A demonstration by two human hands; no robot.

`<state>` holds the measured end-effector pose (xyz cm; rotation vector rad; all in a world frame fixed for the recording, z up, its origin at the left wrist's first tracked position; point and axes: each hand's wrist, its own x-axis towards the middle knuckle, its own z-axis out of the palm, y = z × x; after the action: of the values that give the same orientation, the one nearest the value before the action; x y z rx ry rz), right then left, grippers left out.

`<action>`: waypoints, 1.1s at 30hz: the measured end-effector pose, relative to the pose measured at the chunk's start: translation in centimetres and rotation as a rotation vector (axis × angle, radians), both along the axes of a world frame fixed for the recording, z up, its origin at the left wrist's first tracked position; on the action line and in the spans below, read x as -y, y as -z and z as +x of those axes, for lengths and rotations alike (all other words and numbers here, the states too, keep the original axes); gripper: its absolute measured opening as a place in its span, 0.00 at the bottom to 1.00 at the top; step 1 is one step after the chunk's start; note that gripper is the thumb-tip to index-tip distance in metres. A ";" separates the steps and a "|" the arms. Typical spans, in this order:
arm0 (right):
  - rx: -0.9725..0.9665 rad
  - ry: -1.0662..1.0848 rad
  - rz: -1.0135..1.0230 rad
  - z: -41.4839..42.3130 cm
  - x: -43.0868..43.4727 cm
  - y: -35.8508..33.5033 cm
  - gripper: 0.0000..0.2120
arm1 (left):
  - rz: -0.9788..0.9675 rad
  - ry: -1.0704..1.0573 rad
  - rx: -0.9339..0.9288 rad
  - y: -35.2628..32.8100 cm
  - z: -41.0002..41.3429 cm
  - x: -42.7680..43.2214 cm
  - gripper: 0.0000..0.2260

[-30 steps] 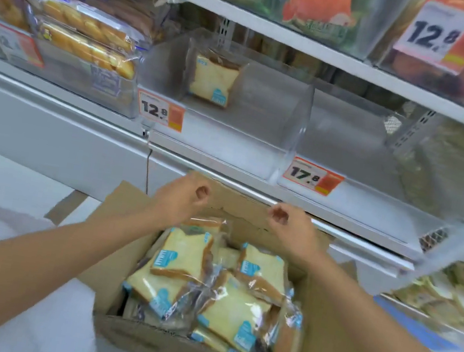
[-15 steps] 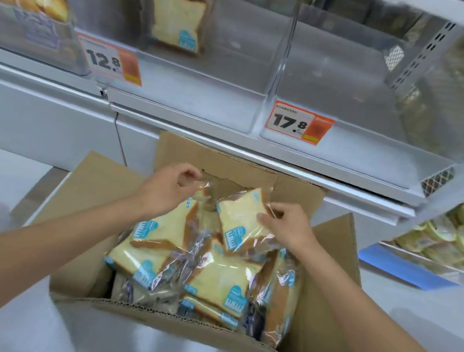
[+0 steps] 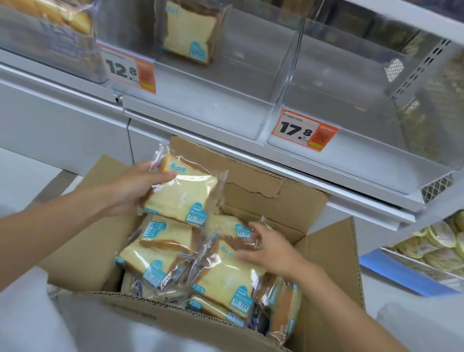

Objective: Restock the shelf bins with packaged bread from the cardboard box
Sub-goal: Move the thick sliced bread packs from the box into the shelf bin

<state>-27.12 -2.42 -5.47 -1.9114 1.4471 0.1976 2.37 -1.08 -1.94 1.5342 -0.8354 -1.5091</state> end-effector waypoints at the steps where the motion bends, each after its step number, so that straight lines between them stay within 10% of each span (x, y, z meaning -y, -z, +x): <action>1: -0.039 -0.037 0.033 0.2 -0.5 1.0 0.38 | -0.001 -0.006 -0.007 0.2 0.3 -0.2 0.11; 7: 0.229 -0.015 -0.089 0.2 0.7 -0.3 0.11 | -0.050 -0.014 0.038 0.1 1.1 -0.5 0.10; 13: 0.456 0.007 -0.375 0.8 2.5 -5.0 0.14 | -0.113 0.047 0.078 -0.6 -0.1 -0.5 0.13; 20: 0.555 0.087 -0.456 3.5 3.2 -5.1 0.22 | -0.130 0.244 0.346 -0.6 -3.8 -0.8 0.53; 24: 0.493 0.130 -0.564 3.7 3.0 -5.3 0.28 | -0.145 0.058 0.280 0.3 -2.9 0.2 0.46; 29: 0.487 0.332 -0.184 3.8 2.9 -5.6 0.52 | -0.145 -0.104 0.026 -0.4 -1.5 0.7 0.37; 33: 0.620 0.265 0.024 6.4 3.3 -6.7 0.40 | -0.111 0.042 -0.121 -2.0 -1.6 0.5 0.35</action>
<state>-20.70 -5.67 1.22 -1.5415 1.2317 -0.4618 0.74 -1.59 0.02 1.3390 -0.8712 -1.5433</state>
